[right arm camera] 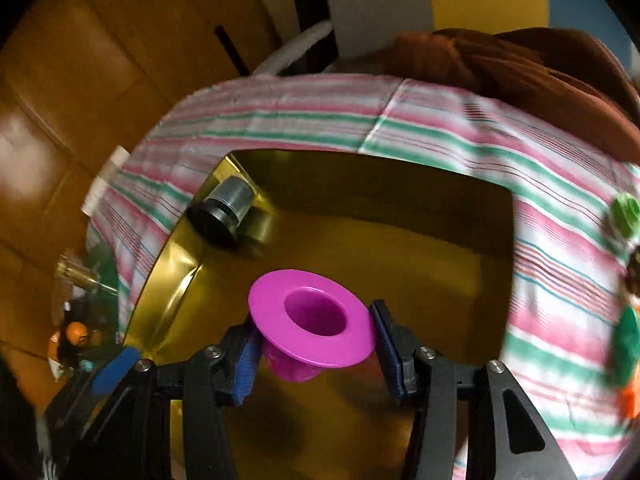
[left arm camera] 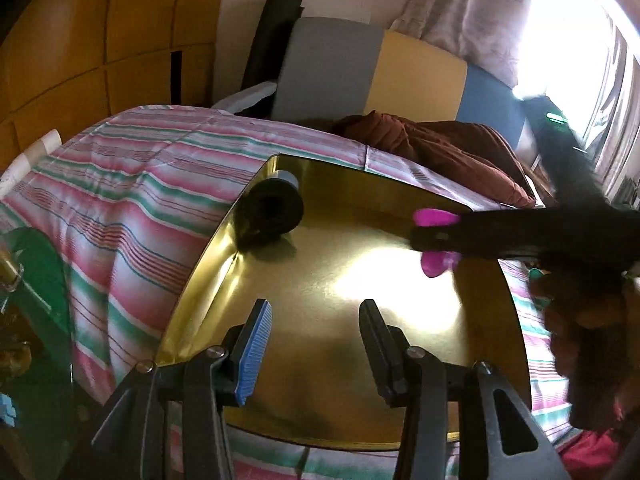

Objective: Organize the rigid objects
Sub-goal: 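Lower the magenta hat into the gold tray beside the cylinder and open the right gripper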

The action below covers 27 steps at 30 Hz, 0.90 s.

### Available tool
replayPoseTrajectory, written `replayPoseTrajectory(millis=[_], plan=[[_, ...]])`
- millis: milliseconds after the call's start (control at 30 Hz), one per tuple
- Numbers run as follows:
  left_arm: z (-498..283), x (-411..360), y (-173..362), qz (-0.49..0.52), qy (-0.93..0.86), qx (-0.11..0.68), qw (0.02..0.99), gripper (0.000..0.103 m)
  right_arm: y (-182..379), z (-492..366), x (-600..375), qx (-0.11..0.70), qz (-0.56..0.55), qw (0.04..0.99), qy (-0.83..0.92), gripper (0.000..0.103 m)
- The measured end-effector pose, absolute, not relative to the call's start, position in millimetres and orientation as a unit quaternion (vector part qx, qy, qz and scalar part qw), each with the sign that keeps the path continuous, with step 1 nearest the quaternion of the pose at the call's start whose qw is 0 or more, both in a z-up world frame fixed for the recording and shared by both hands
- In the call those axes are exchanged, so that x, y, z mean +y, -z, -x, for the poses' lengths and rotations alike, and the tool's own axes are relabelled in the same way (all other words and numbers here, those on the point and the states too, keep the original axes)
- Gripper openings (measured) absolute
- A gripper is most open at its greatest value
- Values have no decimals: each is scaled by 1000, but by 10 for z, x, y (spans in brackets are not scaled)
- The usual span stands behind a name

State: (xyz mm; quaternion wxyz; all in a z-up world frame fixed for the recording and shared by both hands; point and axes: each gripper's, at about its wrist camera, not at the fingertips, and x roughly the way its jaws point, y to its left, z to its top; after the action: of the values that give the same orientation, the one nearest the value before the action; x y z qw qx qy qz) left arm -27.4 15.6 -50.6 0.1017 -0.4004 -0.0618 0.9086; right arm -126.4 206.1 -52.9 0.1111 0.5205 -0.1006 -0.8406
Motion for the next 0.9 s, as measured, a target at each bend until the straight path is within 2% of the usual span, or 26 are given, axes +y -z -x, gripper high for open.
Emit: replayPoseTrajectory(millis=[300, 533, 633, 767, 900], plan=[[283, 86, 537, 407, -905, -72, 98, 46, 776, 1759, 1778, -83, -545, 84, 830, 52], [297, 75, 543, 408, -905, -75, 96, 46, 933, 1989, 1861, -190, -572, 102, 792, 52], [291, 75, 552, 408, -905, -74, 96, 46, 945, 2083, 1867, -191, -562, 91, 800, 55], [283, 84, 542, 408, -905, -72, 97, 46, 817, 2107, 1910, -207, -532, 86, 817, 69], [287, 75, 538, 407, -905, -74, 96, 46, 589, 1972, 2027, -204, -499, 82, 838, 70]])
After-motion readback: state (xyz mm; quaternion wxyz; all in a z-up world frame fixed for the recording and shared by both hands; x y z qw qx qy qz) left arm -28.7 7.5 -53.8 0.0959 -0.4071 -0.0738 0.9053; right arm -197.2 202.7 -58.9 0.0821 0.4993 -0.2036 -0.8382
